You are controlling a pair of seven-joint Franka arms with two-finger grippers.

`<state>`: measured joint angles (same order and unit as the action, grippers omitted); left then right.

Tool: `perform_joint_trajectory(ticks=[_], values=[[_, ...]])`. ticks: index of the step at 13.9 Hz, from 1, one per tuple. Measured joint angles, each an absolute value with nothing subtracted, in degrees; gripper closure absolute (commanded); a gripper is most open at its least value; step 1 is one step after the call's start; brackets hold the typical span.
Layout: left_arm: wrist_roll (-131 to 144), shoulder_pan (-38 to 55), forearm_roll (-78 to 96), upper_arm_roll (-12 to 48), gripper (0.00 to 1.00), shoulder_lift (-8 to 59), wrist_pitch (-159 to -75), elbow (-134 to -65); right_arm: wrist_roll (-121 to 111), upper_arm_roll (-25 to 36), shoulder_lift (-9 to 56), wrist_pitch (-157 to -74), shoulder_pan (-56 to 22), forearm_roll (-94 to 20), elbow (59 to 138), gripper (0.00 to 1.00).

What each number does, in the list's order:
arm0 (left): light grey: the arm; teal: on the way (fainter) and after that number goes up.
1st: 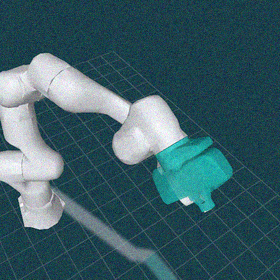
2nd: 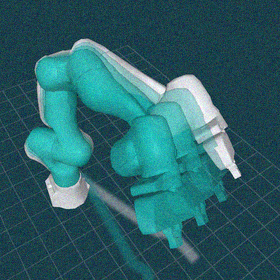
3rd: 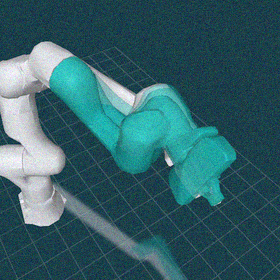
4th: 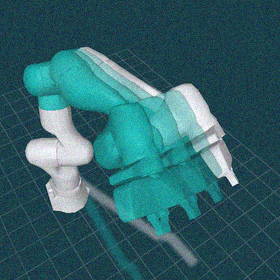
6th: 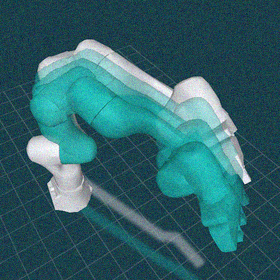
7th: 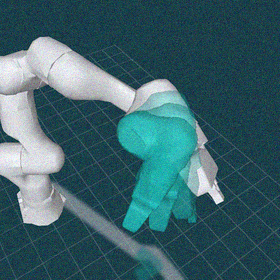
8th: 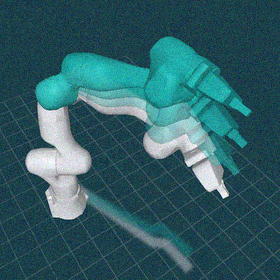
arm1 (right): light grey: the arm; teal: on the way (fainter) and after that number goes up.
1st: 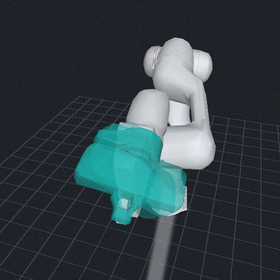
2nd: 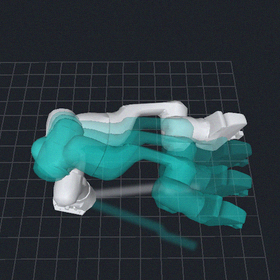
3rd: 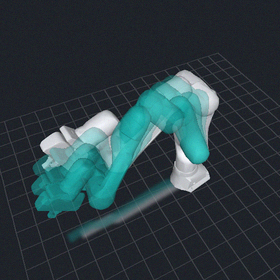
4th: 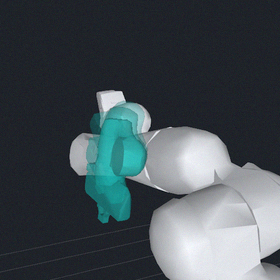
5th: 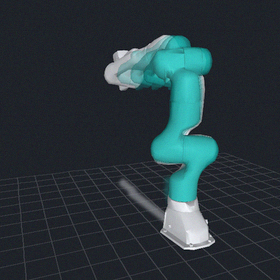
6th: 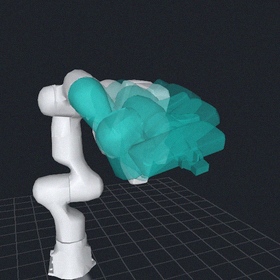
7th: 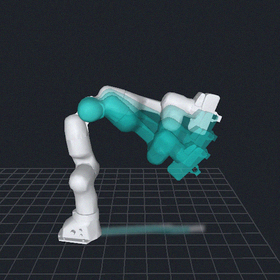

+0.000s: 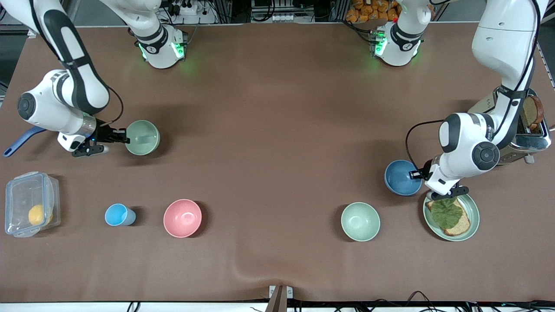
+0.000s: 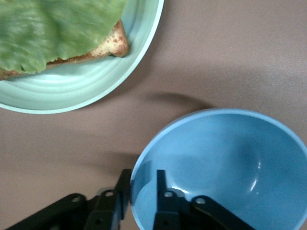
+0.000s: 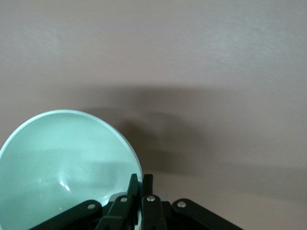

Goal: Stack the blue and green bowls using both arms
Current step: 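Grasp the blue bowl with the left gripper while the right gripper grasps the green bowl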

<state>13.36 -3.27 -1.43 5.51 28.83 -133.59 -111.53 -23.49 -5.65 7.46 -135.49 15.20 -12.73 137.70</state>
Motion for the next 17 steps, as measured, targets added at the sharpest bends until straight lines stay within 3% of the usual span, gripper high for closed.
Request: perform_joint_trajectory(ticks=[9,17], values=[[15.1,-3.3,-0.9,5.7,1.0,26.2,-134.9,-111.5,12.3,-6.1,2.1,-133.7,-6.1,-13.2,136.4,1.0],[19.3,-3.3,13.4,7.0,1.0,8.7,-131.0,-115.6,37.9,-6.1,5.2,-136.5,-21.0,-13.2,132.0,1.0]])
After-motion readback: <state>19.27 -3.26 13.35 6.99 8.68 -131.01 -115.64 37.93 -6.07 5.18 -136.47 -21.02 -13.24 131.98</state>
